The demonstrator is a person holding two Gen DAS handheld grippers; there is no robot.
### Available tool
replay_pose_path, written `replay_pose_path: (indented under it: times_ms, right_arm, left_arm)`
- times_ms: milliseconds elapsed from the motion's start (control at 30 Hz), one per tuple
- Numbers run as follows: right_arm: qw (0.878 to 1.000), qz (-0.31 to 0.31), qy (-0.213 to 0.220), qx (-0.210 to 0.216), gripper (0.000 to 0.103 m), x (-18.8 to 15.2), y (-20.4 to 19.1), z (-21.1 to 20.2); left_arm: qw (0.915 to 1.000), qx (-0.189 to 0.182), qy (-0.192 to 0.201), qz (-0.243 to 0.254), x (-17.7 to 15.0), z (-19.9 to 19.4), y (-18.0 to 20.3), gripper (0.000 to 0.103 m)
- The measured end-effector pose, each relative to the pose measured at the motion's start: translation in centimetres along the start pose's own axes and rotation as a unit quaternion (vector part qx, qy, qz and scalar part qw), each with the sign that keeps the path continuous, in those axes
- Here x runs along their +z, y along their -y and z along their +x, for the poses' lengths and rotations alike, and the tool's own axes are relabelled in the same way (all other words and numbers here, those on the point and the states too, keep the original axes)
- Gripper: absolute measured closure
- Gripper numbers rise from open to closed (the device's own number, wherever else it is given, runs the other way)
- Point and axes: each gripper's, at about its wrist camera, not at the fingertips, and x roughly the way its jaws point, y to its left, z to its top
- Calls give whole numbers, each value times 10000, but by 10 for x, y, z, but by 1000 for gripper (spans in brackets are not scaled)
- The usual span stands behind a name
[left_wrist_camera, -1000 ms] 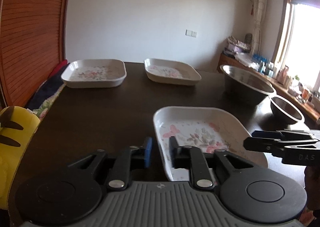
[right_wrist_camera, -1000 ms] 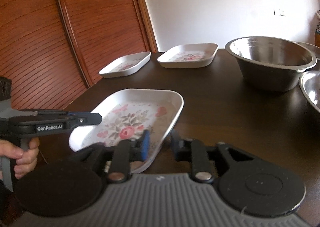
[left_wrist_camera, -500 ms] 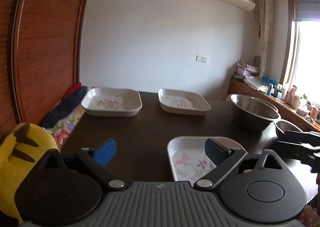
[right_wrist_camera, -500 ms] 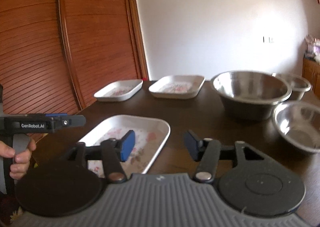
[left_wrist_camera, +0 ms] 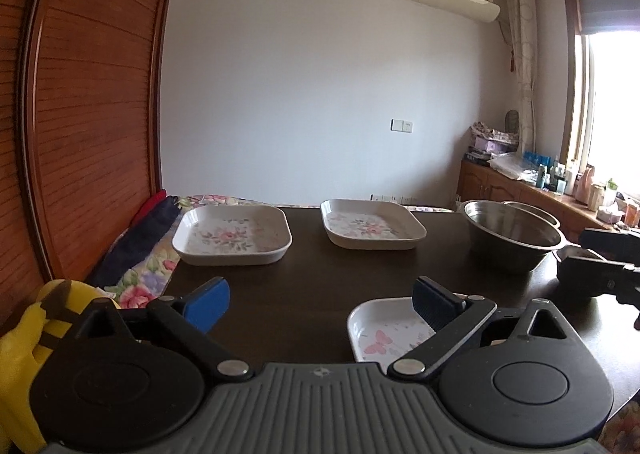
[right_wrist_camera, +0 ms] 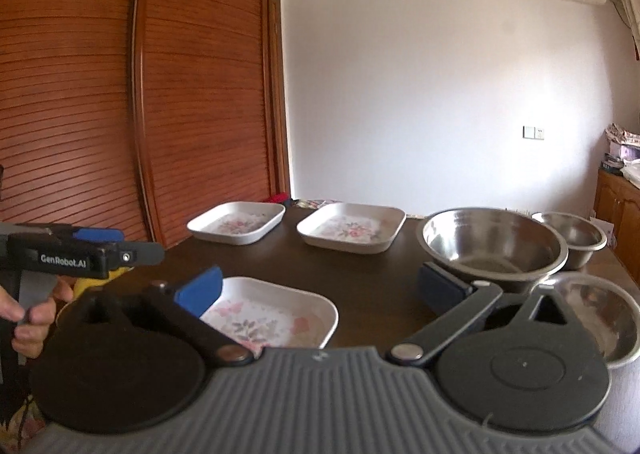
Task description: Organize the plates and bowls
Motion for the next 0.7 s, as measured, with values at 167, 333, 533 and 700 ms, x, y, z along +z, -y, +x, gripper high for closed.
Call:
replay_pose_path:
  times_ms: [167, 333, 533, 700]
  right_arm:
    - [9998, -55, -44, 174, 0, 12, -3, 13]
    - [9992, -68, -117, 389, 0, 27, -4, 36]
    - [9964, -148, -380, 744, 1, 50, -8, 77]
    - [9909, -340, -753, 1060, 20, 66, -18, 120]
  left_arm:
    - [9997, 44, -159, 204, 15, 15, -8, 0]
    - [9988, 40, -304, 378, 31, 34, -23, 0]
    - [9980, 49, -506, 373, 45, 66, -49, 0]
    - [9970, 77, -656, 391, 55, 95, -72, 6]
